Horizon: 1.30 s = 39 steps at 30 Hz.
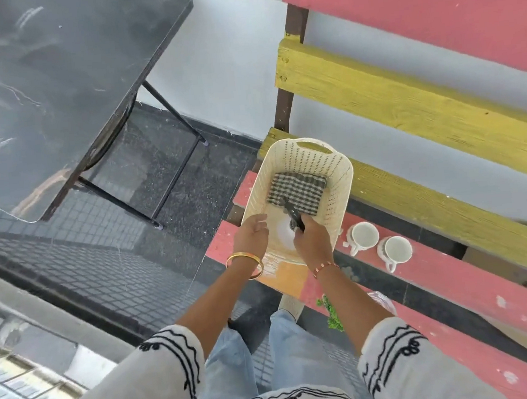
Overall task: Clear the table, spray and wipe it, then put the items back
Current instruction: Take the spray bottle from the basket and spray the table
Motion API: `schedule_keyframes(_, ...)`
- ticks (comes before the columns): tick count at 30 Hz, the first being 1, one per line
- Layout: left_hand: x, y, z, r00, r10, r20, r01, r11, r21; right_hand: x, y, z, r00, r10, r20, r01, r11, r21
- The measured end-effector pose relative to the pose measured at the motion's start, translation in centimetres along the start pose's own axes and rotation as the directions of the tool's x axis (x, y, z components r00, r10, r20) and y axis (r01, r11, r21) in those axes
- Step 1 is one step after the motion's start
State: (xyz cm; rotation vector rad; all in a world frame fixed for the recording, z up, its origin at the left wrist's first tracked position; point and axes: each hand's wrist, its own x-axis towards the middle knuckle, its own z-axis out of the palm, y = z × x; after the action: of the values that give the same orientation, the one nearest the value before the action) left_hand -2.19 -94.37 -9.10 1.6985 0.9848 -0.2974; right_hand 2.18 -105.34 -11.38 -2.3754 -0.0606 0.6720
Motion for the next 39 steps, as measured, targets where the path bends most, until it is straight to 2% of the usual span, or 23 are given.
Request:
schedule_keyframes(5, -0.3, 0.3, -1.7, 0.999, 0.035, 0.021, -0.035, 0.999, -0.034, -0.5, -1.7, -1.1, 0.99, 0.064, -0.129, -0.048, 0.991, 0.123)
schedule_keyframes(10, -0.4, 0.3, -3.1, 0.996, 0.071, 0.047, -0.068, 0.996, -0.056, -2.0, -5.0, -2.8, 0.963, 0.023, -0.268, -0.003, 0.997, 0.075)
schedule_keyframes(16, -0.5, 1.6, -7.7, 0.984, 0.119, 0.132, -0.121, 0.993, 0.01, -6.5, -12.6, -4.5, 0.891, -0.148, -0.428, 0.169, 0.985, 0.012)
schedule_keyframes(18, -0.6, 1.9, -9.4, 0.982, 0.121, 0.148, -0.115, 0.992, -0.049, -8.1, -15.5, -4.7, 0.857, -0.194, -0.477, 0.254, 0.965, 0.064)
schedule_keyframes(20, -1.3, 1.9, -11.8, 0.982, 0.122, 0.146, -0.093, 0.977, -0.19, -10.1, -18.8, -4.3, 0.835, -0.247, -0.491, 0.349, 0.928, 0.127)
schedule_keyframes(22, -2.3, 2.0, -14.1, 0.985, 0.046, 0.167, 0.04, 0.877, -0.478, -11.6, -21.4, -3.6, 0.816, -0.322, -0.48, 0.442, 0.883, 0.159)
schedule_keyframes(24, -3.3, 2.0, -17.0, 0.953, 0.012, 0.304, 0.221, 0.661, -0.717, -13.0, -23.8, -2.6, 0.797, -0.39, -0.461, 0.511, 0.843, 0.17)
schedule_keyframes(26, -4.2, 1.6, -20.2, 0.889, 0.148, 0.434, 0.339, 0.425, -0.839, -14.2, -26.3, -1.1, 0.78, -0.45, -0.434, 0.562, 0.809, 0.172)
schedule_keyframes(28, -4.9, 0.9, -23.5, 0.853, 0.254, 0.456, 0.385, 0.284, -0.878, -15.2, -28.8, 0.6, 0.763, -0.491, -0.419, 0.611, 0.76, 0.221)
schedule_keyframes(31, -4.8, -0.9, -26.8, 0.868, 0.246, 0.431, 0.367, 0.267, -0.891, -16.0, -31.3, 2.7, 0.762, -0.486, -0.428, 0.633, 0.698, 0.335)
schedule_keyframes(35, -5.0, -3.2, -31.4, 0.855, 0.286, 0.432, 0.365, 0.258, -0.895, -17.2, -35.3, 5.9, 0.729, -0.532, -0.431, 0.681, 0.633, 0.369)
schedule_keyframes(37, -5.1, -4.2, -33.3, 0.868, 0.293, 0.401, 0.35, 0.21, -0.913, -17.6, -37.2, 7.1, 0.709, -0.584, -0.396, 0.704, 0.613, 0.359)
schedule_keyframes(39, -4.6, -5.4, -35.1, 0.878, 0.275, 0.392, 0.352, 0.185, -0.918, -17.7, -38.8, 8.5, 0.695, -0.658, -0.289, 0.718, 0.612, 0.331)
